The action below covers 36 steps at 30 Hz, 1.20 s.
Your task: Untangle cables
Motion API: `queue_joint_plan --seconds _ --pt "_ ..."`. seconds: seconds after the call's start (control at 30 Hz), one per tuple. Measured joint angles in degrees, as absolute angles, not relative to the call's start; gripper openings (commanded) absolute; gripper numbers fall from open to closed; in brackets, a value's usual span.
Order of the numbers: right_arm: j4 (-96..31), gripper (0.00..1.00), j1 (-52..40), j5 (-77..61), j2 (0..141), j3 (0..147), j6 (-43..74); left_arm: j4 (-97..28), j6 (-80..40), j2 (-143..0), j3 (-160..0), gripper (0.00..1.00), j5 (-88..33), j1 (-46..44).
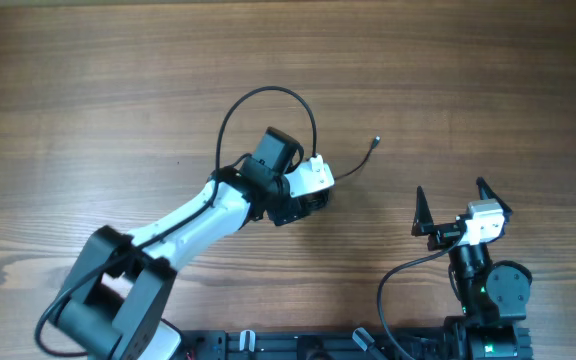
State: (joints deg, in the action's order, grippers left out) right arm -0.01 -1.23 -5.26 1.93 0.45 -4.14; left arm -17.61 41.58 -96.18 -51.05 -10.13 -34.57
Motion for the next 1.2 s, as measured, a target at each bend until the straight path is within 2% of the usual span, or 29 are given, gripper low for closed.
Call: queue_joint_plan --seconds 0.03,0.1,0.13,0.17,0.33,0.5,0.53,0.6,0.63,0.8,0.9,1.03,1.17,1.2 --pt "0.0 1.00 -1.2 -5.3 1.9 0.4 -4.1 -17.6 41.1 -96.7 -51.0 0.52 -10.7 -34.6" --pt "0.0 1.00 -1.2 -5.3 1.9 0.4 -4.1 -17.5 40.1 -99.0 -51.0 0.35 -12.3 -34.6" --pt "0.0 1.00 -1.2 -5.3 1.9 0.4 -4.2 -17.2 39.3 -99.5 -51.2 0.14 -12.7 -34.5" --pt "0.0 1.00 -1.2 -5.3 1.9 0.4 -4.1 -17.1 38.8 -99.7 -51.4 0.04 -13.3 -34.4" --pt "0.0 1.00 -1.2 -5.3 1.9 0.4 -4.1 -16.5 33.3 -100.2 -51.9 0.04 -15.3 -34.6" --pt "0.0 1.00 -1.2 -5.3 1.9 0.4 -4.2 -14.5 21.1 -100.3 -51.8 0.04 -15.8 -34.6" --pt "0.0 1.00 -1.2 -5.3 1.9 0.4 -4.2 -13.9 17.0 -100.3 -51.8 0.23 -15.8 -34.6" --pt "0.0 1.00 -1.2 -5.3 1.9 0.4 -4.2 -13.0 8.7 -100.3 -51.7 0.80 -15.8 -34.6" --pt "0.0 1.00 -1.2 -5.3 1.9 0.4 -4.1 -12.8 2.6 -100.2 -51.7 1.00 -15.8 -34.6" --pt "0.0 1.00 -1.2 -5.3 1.9 0.4 -4.2 -12.9 -19.7 -98.2 -51.6 1.00 -17.3 -34.6" --pt "0.0 1.00 -1.2 -5.3 1.9 0.4 -4.2 -13.3 -25.2 -94.5 -51.5 1.00 -17.4 -34.6" --pt "0.0 1.00 -1.2 -5.3 1.9 0.4 -4.1 -12.8 -25.6 -87.4 -51.5 1.00 -13.6 -34.6" --pt "0.0 1.00 -1.2 -5.3 1.9 0.4 -4.1 -12.4 -17.5 -81.5 -51.5 0.99 -5.1 -34.6" --pt "0.0 1.00 -1.2 -5.3 1.9 0.4 -4.1 -12.5 -14.2 -81.1 -51.5 0.95 -3.0 -34.5"
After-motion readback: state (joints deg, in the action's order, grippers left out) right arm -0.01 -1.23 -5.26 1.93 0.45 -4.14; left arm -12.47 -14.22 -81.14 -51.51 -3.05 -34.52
